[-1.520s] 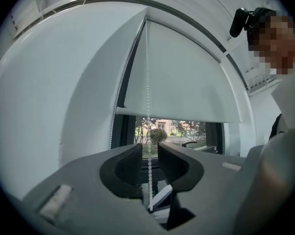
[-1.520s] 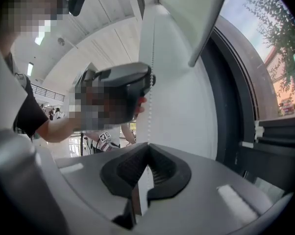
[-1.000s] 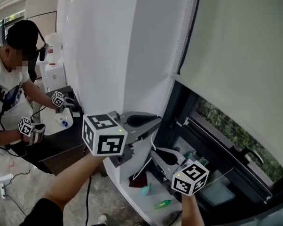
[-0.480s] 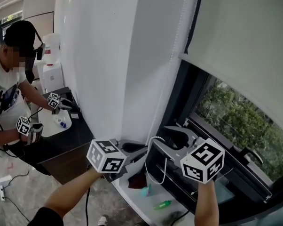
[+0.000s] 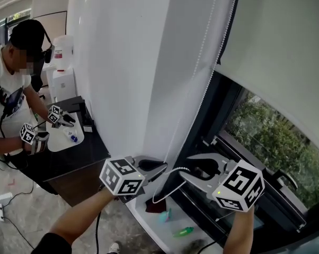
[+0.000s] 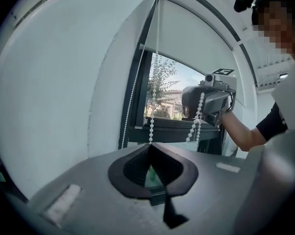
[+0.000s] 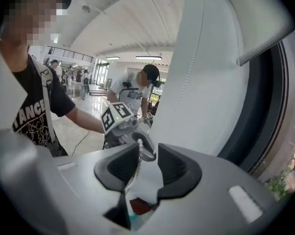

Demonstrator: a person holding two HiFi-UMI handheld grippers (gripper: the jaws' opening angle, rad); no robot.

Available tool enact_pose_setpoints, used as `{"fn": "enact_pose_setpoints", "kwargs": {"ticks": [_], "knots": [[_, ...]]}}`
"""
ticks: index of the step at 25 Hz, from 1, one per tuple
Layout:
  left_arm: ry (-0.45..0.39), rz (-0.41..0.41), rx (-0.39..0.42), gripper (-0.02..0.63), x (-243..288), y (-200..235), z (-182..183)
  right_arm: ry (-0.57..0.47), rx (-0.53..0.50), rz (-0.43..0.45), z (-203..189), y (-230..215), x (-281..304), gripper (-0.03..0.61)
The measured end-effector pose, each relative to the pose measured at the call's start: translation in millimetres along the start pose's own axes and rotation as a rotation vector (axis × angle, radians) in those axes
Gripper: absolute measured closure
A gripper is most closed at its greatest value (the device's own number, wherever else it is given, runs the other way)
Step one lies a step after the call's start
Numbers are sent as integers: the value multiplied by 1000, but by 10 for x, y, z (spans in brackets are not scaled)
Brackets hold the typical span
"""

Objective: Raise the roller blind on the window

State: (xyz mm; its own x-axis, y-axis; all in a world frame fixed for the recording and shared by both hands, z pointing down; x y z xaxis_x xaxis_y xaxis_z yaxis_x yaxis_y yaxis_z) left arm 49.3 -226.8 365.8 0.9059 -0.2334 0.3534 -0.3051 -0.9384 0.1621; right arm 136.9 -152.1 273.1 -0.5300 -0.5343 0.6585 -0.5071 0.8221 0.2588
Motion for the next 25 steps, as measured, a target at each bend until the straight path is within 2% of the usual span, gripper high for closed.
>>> {"fn": "enact_pose_setpoints", "kwargs": {"ticks": [3, 5, 7, 11, 13, 17, 20, 23, 25], "knots": [[4, 1, 2, 600, -23, 11, -11, 101, -39, 118, -230, 178, -70, 456], [9, -1, 5, 600, -22, 12, -7, 84, -50, 153, -268, 269, -94, 456], [9, -4, 9, 600, 0, 3, 4, -26, -10, 121, -153, 211, -116, 456], [0, -39, 16, 600, 92, -124, 9, -267, 172, -44, 166, -177, -135, 456], [22, -62, 21, 600, 162, -207, -19, -362, 250, -96, 327, -362, -162, 456], [80, -86, 22, 600, 291, -305, -206, -484, 292, -97, 601, -568, -304, 458], [88, -85, 8, 600, 301, -322, -326, -521, 271, -109, 695, -606, -379, 550], [108, -107, -2, 600, 257, -333, -341, -550, 279, -68, 737, -569, -360, 571], [136, -123, 38, 598, 221, -392, -307, -588, 297, -69, 711, -554, -366, 572]]}}
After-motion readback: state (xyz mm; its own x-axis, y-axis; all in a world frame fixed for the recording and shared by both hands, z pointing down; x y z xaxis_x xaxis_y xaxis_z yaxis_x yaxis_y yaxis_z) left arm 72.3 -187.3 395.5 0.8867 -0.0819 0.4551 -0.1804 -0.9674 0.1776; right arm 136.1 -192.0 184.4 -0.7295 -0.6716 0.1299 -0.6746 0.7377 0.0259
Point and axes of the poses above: the fingertips, and each gripper's own axes: x forward along the fingers, y to its left, z out of its top, the point moved 5 cm from there along -x, backward along the fingers, and after that the axes turned 12 degrees about y, right-handed, at the moved point
